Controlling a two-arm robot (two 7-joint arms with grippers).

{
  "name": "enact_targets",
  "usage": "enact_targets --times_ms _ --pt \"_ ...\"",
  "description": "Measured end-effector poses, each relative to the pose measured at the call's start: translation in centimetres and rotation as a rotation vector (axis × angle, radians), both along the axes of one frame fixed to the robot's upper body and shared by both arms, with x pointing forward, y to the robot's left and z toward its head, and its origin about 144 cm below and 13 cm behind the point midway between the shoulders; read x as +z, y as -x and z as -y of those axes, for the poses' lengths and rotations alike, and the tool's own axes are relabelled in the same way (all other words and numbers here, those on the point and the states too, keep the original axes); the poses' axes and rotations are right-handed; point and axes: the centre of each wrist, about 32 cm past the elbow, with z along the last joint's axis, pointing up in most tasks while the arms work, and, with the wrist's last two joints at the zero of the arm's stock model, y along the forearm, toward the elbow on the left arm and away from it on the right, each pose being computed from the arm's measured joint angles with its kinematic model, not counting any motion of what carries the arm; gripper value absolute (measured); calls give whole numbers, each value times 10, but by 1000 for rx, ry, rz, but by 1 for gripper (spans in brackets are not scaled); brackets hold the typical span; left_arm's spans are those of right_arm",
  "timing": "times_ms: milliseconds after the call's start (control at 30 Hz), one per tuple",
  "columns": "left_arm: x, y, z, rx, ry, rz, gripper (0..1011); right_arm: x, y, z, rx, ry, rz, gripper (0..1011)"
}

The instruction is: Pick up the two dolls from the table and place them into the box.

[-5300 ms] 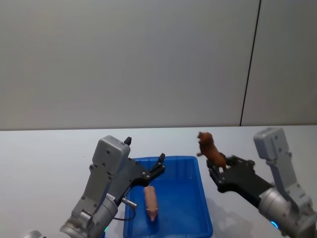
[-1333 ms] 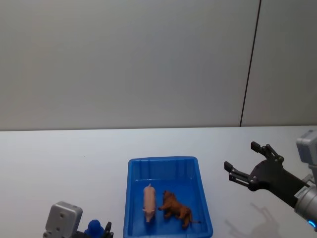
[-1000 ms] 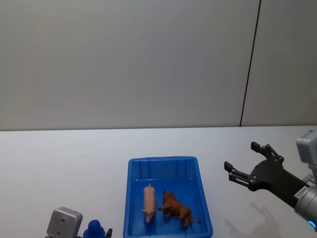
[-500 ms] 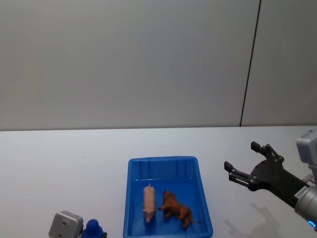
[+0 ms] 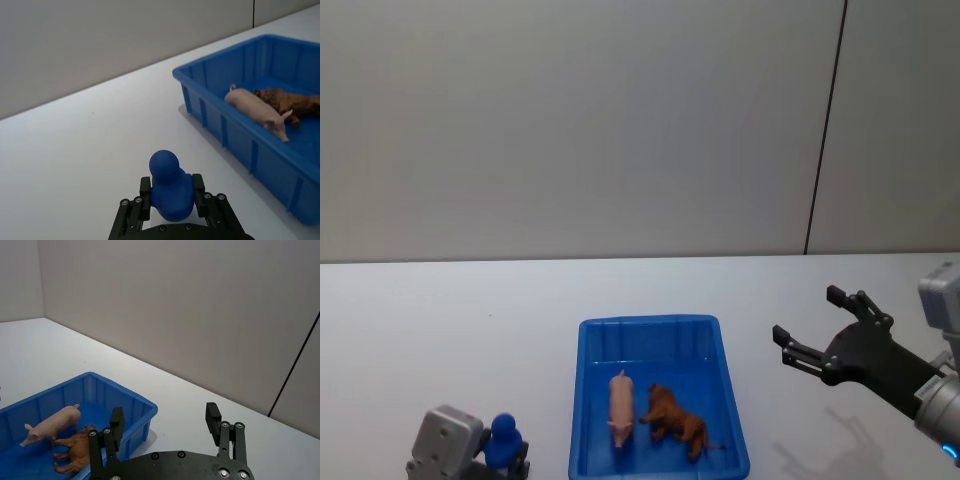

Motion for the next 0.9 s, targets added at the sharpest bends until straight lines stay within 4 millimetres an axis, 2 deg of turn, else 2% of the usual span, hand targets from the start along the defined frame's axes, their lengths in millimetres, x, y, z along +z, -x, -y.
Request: enact_targets --times_ms 300,667,700,733,900 --pt "23 -11 5 -39 -10 97 443 0 0 0 0 0 0 1001" --pt "50 -30 28 -146 -5 217 367 0 0 0 0 0 0 1001" --pt "51 -31 31 -156 -3 223 374 0 0 0 0 0 0 1001" --pt "53 -33 36 -176 -2 232 441 0 0 0 0 0 0 1001" --pt "57 -38 48 -225 5 247 578 0 0 0 0 0 0 1001"
